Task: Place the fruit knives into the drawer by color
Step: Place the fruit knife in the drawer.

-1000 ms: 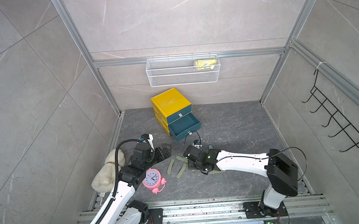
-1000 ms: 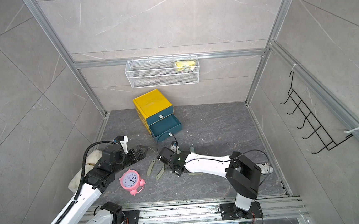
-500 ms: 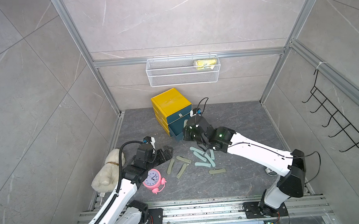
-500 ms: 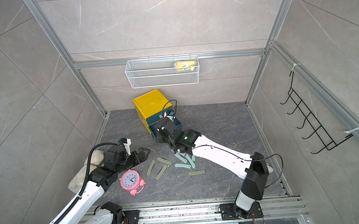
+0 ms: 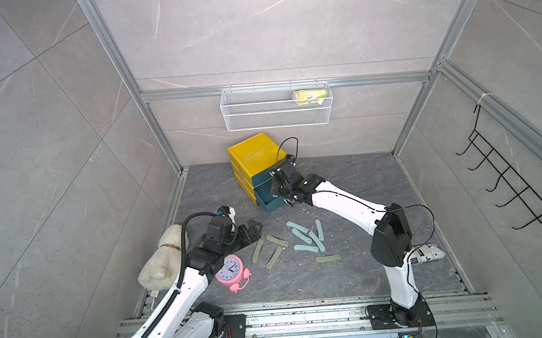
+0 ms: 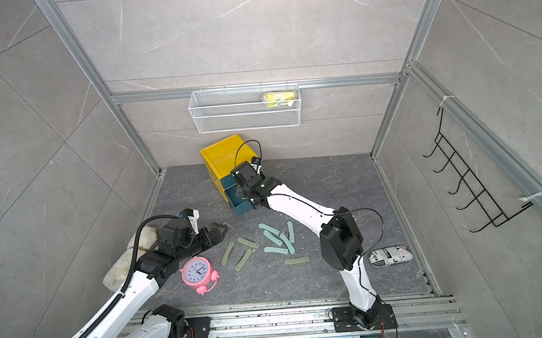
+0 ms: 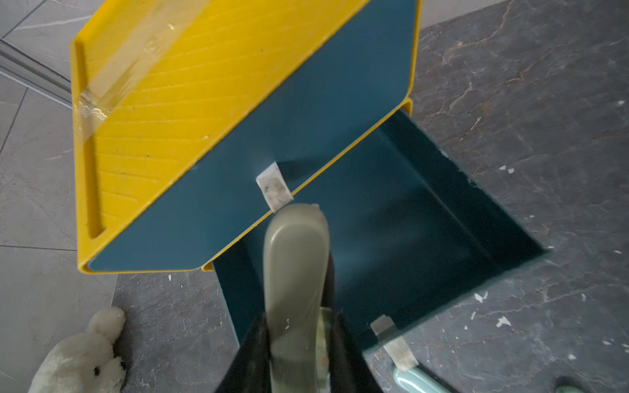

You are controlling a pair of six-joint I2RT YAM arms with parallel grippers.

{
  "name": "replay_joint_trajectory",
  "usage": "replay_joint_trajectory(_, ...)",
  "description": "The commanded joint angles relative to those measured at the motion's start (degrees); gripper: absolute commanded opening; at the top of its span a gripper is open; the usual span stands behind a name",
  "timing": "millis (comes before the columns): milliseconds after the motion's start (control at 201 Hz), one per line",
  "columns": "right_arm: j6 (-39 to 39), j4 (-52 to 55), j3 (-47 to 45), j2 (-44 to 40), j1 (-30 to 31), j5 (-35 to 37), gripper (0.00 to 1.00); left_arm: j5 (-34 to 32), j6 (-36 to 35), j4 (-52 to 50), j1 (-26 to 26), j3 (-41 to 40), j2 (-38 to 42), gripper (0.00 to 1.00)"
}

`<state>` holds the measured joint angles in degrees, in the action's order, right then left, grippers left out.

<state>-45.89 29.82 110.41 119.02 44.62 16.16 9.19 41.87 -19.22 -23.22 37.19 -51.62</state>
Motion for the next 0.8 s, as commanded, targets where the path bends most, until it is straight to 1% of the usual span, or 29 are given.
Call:
replay_joint_trajectory(0, -2.69, 0.37, 2.17, 2.27, -0.66, -0.47, 0.18, 1.52, 0.76, 1.70, -0.16, -0.58, -0.50, 0.99)
replay_joint_trajectory(45, -2.82, -0.17, 2.18, 2.85, -0.87, -0.55, 0.22, 1.66, 0.77, 1.90, -0.23, -0.79, -0.61, 0.99)
replay_joint_trajectory(179, -3.29, -0.90, 2.99, 3.93, -1.37, -1.43, 0.42, 1.92, 0.80, 2.00, -0.24, -1.02, -1.01, 0.99)
replay_joint_trajectory(254, -3.50, -1.03, 3.46, 4.23, -1.55, -1.87, 0.50, 2.14, 0.67, 1.91, -0.24, -1.06, -1.25, 0.99)
replay_joint_trajectory(289, -3.59, -1.16, 3.57, 4.22, -1.55, -2.16, 0.52, 2.22, 0.66, 1.82, -0.25, -1.11, -1.34, 0.99)
replay_joint_trajectory(413, -3.59, -1.41, 3.71, 3.29, -1.56, -2.58, 0.53, 2.87, 0.30, 1.73, -0.33, -0.85, -1.38, 0.99)
replay_joint_trajectory(523, -2.98, -3.43, 0.68, -0.43, -1.55, -2.61, 0.54, 2.43, -0.85, 0.43, -1.23, 0.34, -1.79, 0.99)
replay_joint_trajectory(677, -2.36, -5.32, -6.62, -7.66, -1.30, -3.05, 0.54, -3.14, -3.25, -4.04, -6.11, 3.75, -4.75, 0.98)
replay_joint_trajectory(791, -2.11, -6.66, -15.45, -14.12, -0.57, -3.42, 0.52, -6.38, -3.63, -6.23, -10.01, 5.67, -8.04, 0.96)
